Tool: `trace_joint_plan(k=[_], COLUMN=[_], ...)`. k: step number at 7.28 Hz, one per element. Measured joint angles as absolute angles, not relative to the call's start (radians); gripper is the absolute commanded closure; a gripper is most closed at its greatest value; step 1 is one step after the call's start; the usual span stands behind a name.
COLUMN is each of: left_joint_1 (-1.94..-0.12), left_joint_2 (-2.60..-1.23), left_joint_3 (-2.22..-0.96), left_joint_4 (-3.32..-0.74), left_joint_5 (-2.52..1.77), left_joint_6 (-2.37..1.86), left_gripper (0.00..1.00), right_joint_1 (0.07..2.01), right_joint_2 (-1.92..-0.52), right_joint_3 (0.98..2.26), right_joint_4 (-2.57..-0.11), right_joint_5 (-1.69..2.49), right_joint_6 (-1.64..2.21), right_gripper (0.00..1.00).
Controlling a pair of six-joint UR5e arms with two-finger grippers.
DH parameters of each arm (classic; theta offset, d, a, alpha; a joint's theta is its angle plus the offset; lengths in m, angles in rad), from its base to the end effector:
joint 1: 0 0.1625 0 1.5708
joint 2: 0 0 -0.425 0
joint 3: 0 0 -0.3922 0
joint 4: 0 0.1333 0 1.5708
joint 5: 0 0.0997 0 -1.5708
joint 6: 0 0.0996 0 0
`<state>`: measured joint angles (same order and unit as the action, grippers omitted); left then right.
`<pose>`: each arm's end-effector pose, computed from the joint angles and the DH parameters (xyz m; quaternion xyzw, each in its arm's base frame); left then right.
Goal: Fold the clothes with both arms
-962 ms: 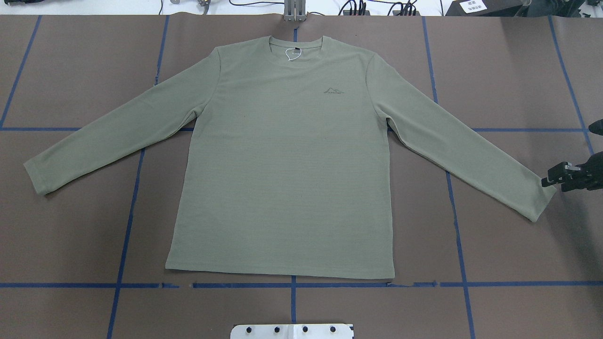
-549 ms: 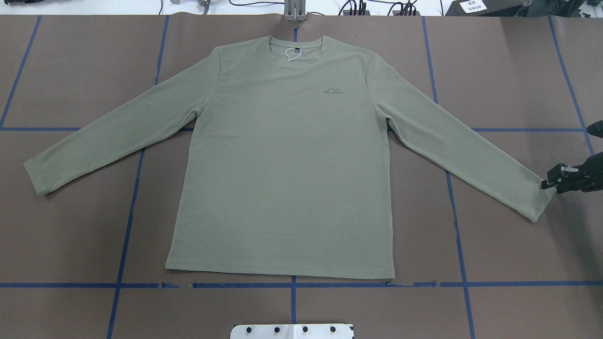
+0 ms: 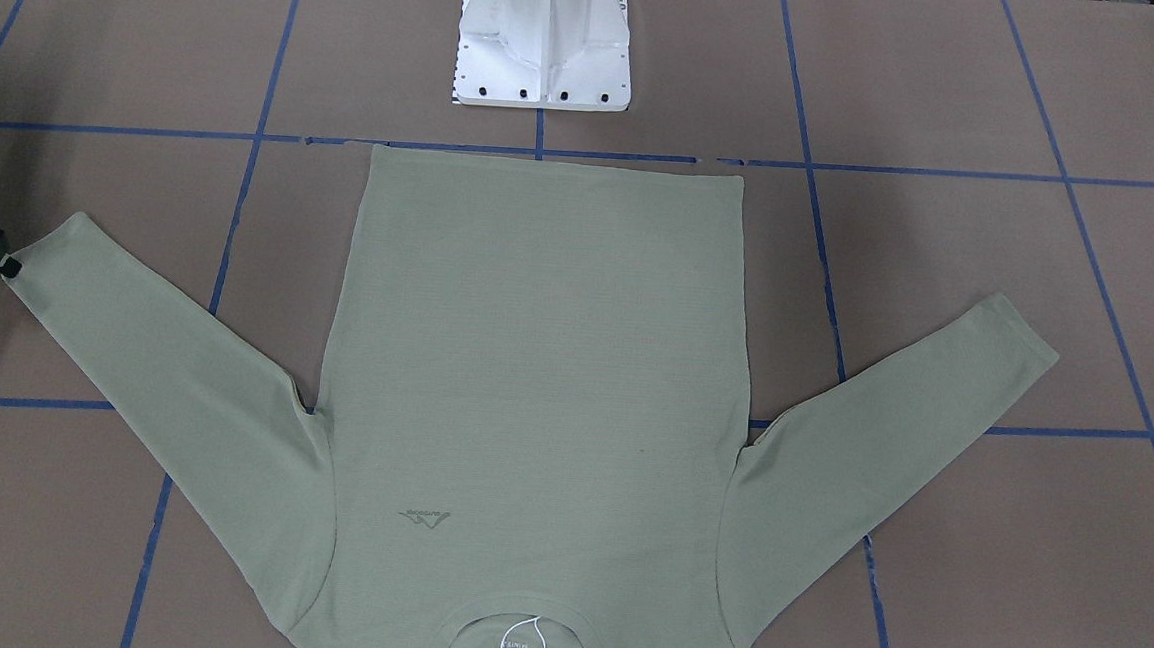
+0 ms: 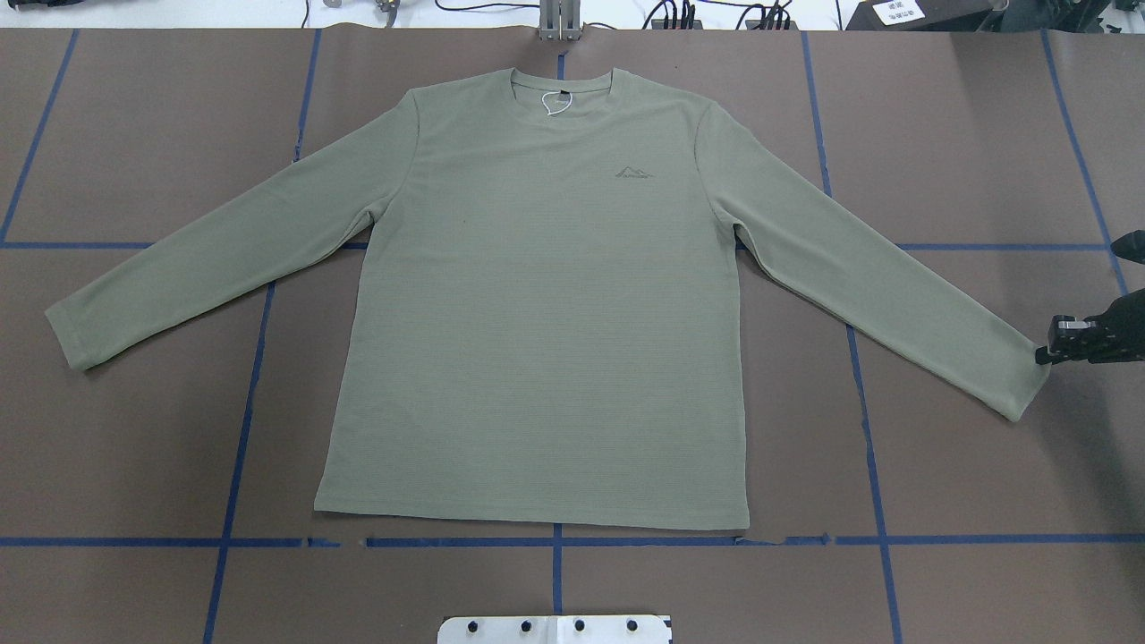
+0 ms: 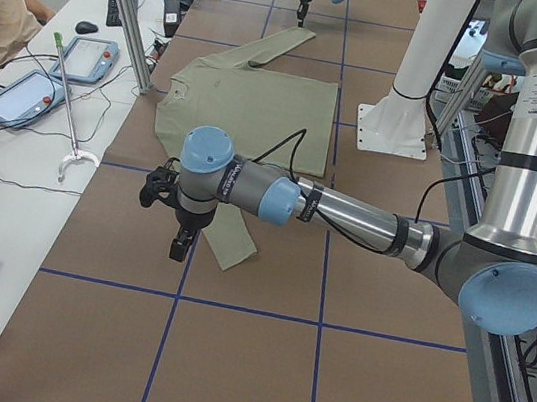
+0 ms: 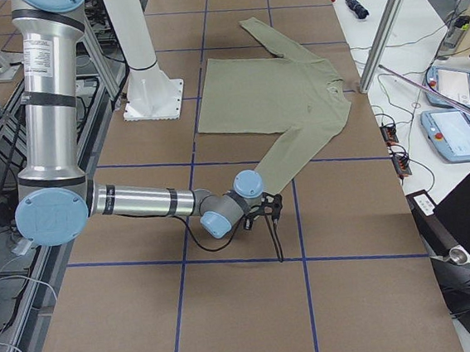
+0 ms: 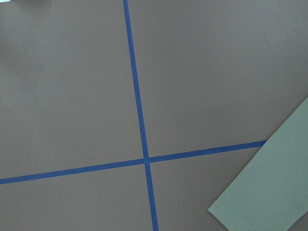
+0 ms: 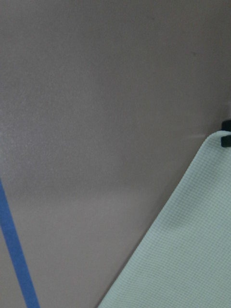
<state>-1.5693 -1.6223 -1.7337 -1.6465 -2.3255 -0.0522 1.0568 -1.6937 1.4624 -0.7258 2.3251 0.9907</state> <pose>-0.0643 -0.5215 0.5445 0.1245 0.3681 0.0299 0.9209 -0.1660 -0.4264 0.6761 -0.0349 -0.4482 0.1012 0.8875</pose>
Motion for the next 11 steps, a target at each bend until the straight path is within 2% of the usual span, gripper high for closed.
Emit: trace_joint_plan(k=[3,5,7,9,10,11], left_joint_1=[-1.569,-1.571,-1.571,-1.571,-1.571,-1.571], left_joint_2=[-1.623,-1.623,-1.623,-1.624,-1.624,-1.623], left_joint_3=[-1.740,-1.749,-1.758,-1.765,-1.768,-1.771], left_joint_4=[-1.645,-1.643,-1.643,-1.643,-1.643,-1.643], left_joint_5=[-2.338,-2.364,-2.371,-2.371,-2.373,-2.379], left_joint_6=[-0.052,-0.054,-0.056,-0.059,-0.059,-0.060], left_gripper=[0.00,0.00,0.00,0.00,0.00,0.00], right_joint_1=[1.046,0.988,0.925,0.852,0.810,0.758], right_joint_2=[-1.691,-1.591,-1.321,-0.952,-0.769,-0.590], right_joint_3=[1.557,1.628,1.638,1.594,1.500,1.350], right_joint_4=[-0.735,-0.747,-0.908,-1.217,-1.291,-1.289], right_joint_5=[2.333,2.330,2.309,2.204,2.149,2.093], right_joint_6=[1.059,1.283,1.534,1.678,1.725,1.765], right_gripper=[1.00,1.00,1.00,1.00,1.00,1.00])
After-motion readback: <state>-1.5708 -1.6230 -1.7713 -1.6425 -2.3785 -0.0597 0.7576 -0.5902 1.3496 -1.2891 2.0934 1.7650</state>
